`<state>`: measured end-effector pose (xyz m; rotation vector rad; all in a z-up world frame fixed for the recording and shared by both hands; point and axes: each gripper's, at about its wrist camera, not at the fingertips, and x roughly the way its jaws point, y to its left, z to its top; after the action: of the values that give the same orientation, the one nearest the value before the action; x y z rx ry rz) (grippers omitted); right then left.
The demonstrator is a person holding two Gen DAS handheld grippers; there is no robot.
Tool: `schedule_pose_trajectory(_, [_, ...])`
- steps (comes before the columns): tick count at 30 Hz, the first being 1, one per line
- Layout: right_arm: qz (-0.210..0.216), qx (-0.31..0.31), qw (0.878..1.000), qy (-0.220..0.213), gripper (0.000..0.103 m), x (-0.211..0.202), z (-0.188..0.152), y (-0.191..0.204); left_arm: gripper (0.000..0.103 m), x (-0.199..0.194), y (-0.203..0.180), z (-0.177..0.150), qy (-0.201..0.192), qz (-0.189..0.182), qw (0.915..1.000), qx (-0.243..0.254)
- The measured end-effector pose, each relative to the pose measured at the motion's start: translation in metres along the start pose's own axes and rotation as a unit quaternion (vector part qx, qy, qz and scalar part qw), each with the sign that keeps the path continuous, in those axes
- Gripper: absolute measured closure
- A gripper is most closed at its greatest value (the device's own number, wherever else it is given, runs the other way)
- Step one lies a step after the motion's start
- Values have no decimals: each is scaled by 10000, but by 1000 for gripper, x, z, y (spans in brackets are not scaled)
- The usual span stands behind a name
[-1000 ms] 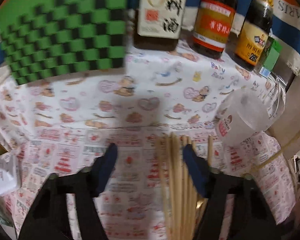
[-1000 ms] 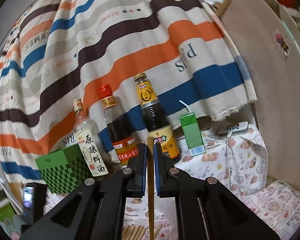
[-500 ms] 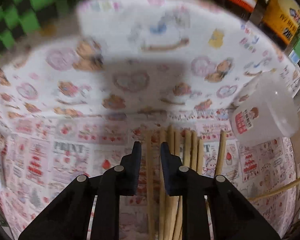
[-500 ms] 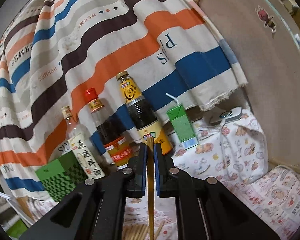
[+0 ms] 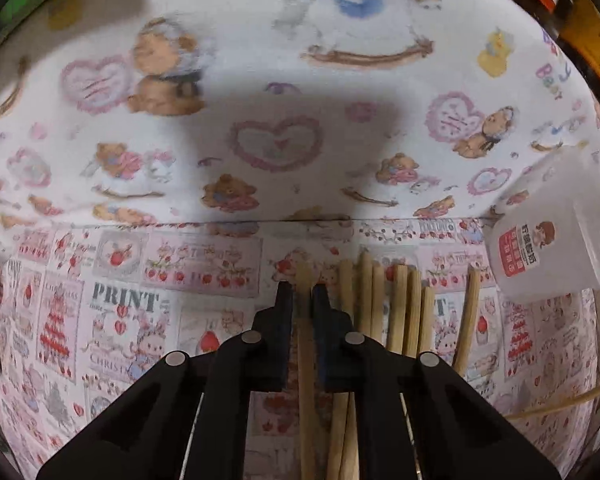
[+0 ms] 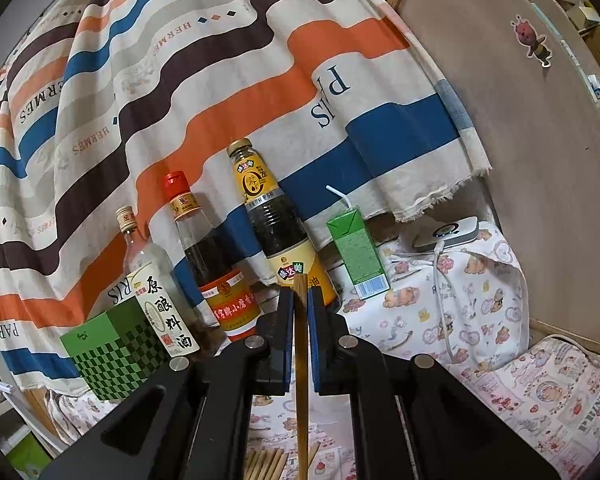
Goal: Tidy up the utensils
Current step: 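Lift the chopstick with the right gripper while the left gripper grasps another chopstick, then carry both chopsticks over the clear plastic cup and lower them in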
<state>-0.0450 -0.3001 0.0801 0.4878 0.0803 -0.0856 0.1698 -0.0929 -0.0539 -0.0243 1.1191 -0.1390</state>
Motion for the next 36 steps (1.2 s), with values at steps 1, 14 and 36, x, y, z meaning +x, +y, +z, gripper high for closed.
schedule_pose_trajectory(1, [-23,0,10000,-23,95,0,0,-1,95,2,2,5,56,-52,10000,-22])
schedule_pose_trajectory(14, [34,161,9996,-236,95,-12,9,-6,97,-205,-5,4,-2309,-707,9703,-121])
schedule_pose_trajectory(36, [395,46,9938,-1036,95,-24,75,8,97,-286,-25,-23,-4126,-1578,8964,-373])
